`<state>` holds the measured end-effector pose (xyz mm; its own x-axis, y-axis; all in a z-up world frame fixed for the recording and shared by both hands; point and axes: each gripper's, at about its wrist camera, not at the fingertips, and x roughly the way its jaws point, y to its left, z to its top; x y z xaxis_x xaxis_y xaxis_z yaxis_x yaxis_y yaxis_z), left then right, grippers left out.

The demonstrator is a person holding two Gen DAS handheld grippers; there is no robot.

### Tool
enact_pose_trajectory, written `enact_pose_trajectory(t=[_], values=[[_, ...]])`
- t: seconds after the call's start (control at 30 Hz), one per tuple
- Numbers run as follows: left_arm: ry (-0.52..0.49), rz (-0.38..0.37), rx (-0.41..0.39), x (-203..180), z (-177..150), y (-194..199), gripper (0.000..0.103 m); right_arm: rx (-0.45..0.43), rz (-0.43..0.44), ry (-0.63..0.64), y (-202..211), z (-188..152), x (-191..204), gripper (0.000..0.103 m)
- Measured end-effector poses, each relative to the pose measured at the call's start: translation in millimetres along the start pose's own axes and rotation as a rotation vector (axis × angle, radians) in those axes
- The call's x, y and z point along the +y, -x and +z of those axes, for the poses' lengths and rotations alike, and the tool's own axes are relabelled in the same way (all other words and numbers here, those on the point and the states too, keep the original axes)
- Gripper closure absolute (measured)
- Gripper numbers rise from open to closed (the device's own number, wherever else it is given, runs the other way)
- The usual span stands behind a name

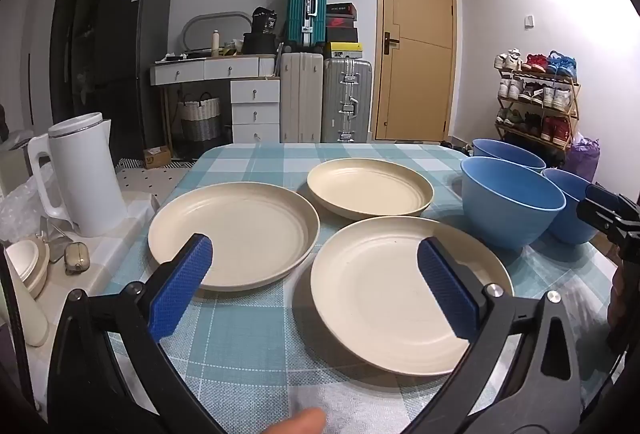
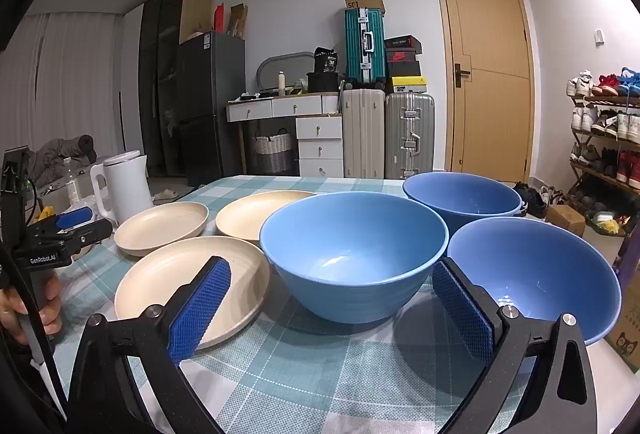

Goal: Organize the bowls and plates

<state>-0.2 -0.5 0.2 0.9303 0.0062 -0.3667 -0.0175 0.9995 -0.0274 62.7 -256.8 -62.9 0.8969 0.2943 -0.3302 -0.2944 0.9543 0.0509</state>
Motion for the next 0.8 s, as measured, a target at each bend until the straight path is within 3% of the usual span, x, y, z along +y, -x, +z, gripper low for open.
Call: enact_pose_trajectory(t=[0.8], values=[[0.018, 0.001, 0.004, 3.6, 0.1, -0.1, 0.001, -0.003, -0.001, 0.003, 0.2, -0.1, -0.1, 0.0]])
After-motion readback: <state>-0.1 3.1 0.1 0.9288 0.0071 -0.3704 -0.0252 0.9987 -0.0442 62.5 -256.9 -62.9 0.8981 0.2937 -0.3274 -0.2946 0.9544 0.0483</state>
